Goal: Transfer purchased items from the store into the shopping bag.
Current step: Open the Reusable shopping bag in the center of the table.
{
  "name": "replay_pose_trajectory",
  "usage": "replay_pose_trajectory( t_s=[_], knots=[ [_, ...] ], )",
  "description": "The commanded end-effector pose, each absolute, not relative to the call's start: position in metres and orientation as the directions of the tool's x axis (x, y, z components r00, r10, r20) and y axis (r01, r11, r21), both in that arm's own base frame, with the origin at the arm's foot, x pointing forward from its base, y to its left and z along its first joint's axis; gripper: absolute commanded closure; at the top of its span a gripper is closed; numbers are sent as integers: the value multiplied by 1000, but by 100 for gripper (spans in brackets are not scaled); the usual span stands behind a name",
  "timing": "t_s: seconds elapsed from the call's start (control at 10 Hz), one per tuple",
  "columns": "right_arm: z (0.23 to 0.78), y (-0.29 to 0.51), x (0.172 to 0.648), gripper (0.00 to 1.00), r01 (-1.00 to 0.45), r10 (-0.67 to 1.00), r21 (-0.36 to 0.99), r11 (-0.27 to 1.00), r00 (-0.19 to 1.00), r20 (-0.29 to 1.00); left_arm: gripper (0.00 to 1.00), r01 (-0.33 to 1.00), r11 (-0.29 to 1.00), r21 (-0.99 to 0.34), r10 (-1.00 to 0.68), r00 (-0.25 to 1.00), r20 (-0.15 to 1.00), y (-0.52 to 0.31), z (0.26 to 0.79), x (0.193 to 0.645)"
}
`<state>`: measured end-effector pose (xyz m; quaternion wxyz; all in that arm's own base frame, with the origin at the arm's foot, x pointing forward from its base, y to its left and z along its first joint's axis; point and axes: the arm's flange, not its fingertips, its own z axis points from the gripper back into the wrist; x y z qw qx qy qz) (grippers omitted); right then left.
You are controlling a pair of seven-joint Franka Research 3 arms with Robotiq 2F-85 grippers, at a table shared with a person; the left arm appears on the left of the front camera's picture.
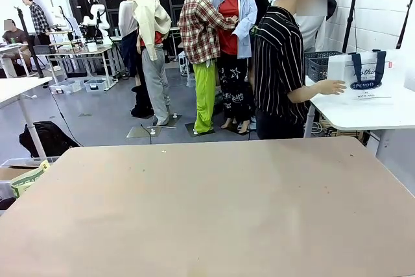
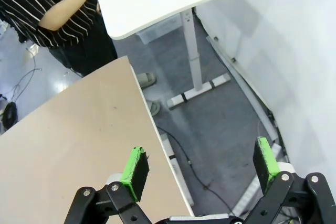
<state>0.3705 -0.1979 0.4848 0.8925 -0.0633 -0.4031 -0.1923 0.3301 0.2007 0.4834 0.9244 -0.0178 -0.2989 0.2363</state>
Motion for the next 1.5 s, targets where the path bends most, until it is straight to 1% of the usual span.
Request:
replay_pose_trajectory(
  t_s=[0.0,1.4],
  knots=[
    [484,-197,370,0,391,-278,22,920,613,739,0,-424,891,-166,441,713,546,202,484,329],
    [484,-197,370,0,391,-278,22,920,613,739,0,-424,891,-166,441,713,546,202,484,329]
  ],
)
